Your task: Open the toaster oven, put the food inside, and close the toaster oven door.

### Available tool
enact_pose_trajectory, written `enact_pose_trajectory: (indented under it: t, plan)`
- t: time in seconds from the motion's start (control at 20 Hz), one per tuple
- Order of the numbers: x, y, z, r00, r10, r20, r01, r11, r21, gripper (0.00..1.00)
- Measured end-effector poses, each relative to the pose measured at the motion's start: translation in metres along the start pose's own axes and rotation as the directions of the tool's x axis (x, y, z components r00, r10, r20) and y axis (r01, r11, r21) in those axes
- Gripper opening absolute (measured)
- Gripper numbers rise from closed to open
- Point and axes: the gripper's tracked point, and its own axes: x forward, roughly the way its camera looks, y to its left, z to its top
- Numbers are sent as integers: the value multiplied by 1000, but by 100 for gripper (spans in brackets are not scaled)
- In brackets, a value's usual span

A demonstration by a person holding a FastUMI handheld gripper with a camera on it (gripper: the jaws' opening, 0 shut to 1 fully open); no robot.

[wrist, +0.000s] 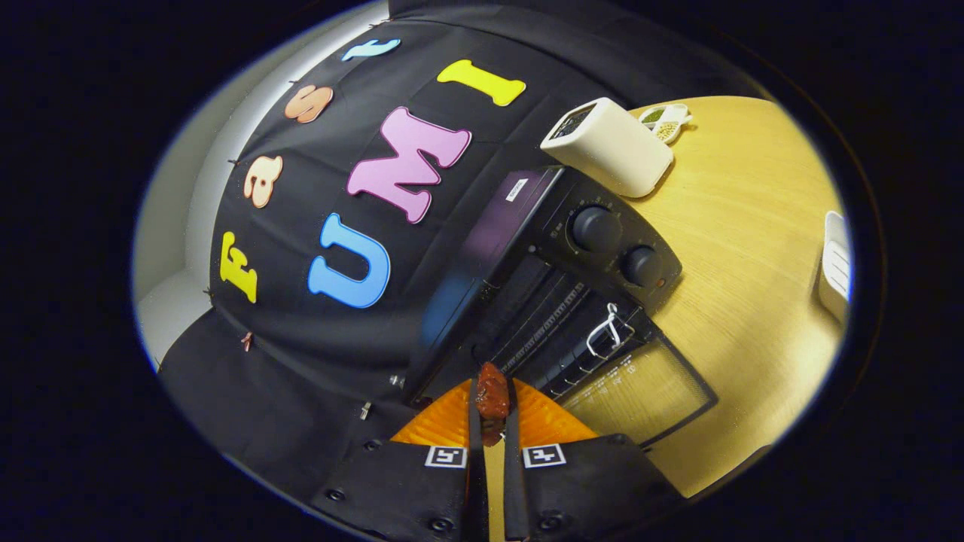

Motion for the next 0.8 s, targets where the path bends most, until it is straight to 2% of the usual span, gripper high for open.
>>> enact_pose_trajectory:
  t: [0.3, 0.55, 0.8]
  plan:
    - [44, -5, -7, 995, -3, 100, 2, 1000, 6, 12]
    - [74, -11, -12, 991, -9, 136, 6, 1000, 24, 12]
    - [92, -22, 1, 981, -49, 186, 48, 999, 7, 12]
